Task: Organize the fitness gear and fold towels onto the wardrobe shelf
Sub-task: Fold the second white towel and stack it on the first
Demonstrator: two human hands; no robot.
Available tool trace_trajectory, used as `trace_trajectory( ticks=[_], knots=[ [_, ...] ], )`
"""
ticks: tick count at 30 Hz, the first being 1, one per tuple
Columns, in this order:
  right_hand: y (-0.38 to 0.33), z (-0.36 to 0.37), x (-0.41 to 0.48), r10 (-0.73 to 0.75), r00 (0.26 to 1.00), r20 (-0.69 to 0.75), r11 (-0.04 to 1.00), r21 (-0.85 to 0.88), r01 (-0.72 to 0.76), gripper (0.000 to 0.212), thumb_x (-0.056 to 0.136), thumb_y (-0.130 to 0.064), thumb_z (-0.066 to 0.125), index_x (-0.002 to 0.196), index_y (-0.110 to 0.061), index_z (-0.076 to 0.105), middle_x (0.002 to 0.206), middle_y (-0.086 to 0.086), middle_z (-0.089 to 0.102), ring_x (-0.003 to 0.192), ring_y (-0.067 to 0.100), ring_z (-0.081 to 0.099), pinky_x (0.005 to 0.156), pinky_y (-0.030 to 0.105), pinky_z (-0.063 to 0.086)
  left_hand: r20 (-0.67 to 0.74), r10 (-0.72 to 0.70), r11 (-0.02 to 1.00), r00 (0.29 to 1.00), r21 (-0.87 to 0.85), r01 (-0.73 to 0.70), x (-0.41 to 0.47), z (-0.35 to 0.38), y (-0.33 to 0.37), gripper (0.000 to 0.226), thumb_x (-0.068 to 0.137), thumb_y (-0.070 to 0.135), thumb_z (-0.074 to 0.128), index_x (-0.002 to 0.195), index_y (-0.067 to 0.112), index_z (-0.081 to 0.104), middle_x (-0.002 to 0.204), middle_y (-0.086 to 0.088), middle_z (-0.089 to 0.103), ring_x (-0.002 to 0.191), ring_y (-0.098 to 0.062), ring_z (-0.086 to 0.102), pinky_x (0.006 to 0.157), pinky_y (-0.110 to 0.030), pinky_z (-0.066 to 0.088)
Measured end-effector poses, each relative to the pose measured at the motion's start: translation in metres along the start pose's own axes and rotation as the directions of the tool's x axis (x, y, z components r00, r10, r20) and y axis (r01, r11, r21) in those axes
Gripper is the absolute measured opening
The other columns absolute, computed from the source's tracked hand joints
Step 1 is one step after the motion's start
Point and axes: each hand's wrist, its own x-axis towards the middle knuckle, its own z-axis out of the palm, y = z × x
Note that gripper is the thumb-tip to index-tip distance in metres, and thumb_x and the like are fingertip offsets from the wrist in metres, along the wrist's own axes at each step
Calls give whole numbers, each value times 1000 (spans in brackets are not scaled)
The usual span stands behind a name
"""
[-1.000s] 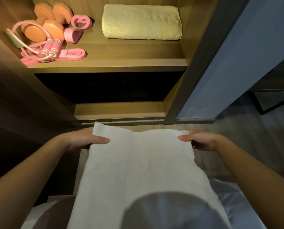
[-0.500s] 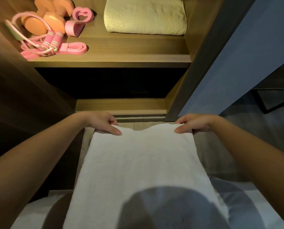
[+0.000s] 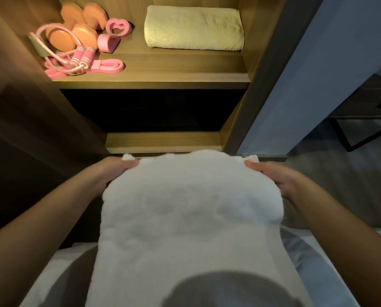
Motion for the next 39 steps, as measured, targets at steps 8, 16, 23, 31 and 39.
trace_trajectory(
  ticks=[8,16,23,31,39],
  knots=[
    [48,13,1,-405,907,-112,827,-467,312,40,96,-42,53,131,-21,51,124,2,58,105,21,58,86,40,50,-120,394,875,911,354,-331,-8,18,-36,43,98,36,53,134,13,50,125,-8,59,109,-24,57,88,-41,50],
    [39,12,40,-439,884,-161,731,-636,248,30,95,-36,59,118,-19,52,106,-1,50,87,12,49,77,28,41,-158,326,810,932,555,-189,23,25,-28,50,99,36,50,140,8,42,106,-7,62,80,-18,61,63,-28,48],
    [-4,-2,56,-275,944,182,439,-849,292,13,91,-35,64,93,-25,55,93,-2,58,87,15,57,76,27,47,272,237,604,933,711,-361,37,11,3,43,95,17,56,135,24,43,120,1,57,103,-17,57,83,-26,47],
    [-64,46,81,83,912,402,48,-916,399,13,86,-31,62,96,-24,55,90,-5,55,86,13,53,69,23,45,464,162,363,871,793,-490,49,86,56,42,97,51,42,124,23,56,124,1,59,106,-18,52,94,-36,41],
    [-66,80,112,366,790,492,247,-870,427,30,85,-48,69,105,-26,67,109,-5,71,99,13,68,90,28,54,655,-133,482,744,699,-529,73,99,66,45,90,56,56,115,19,61,110,8,63,104,-12,58,88,-23,43]
  ],
)
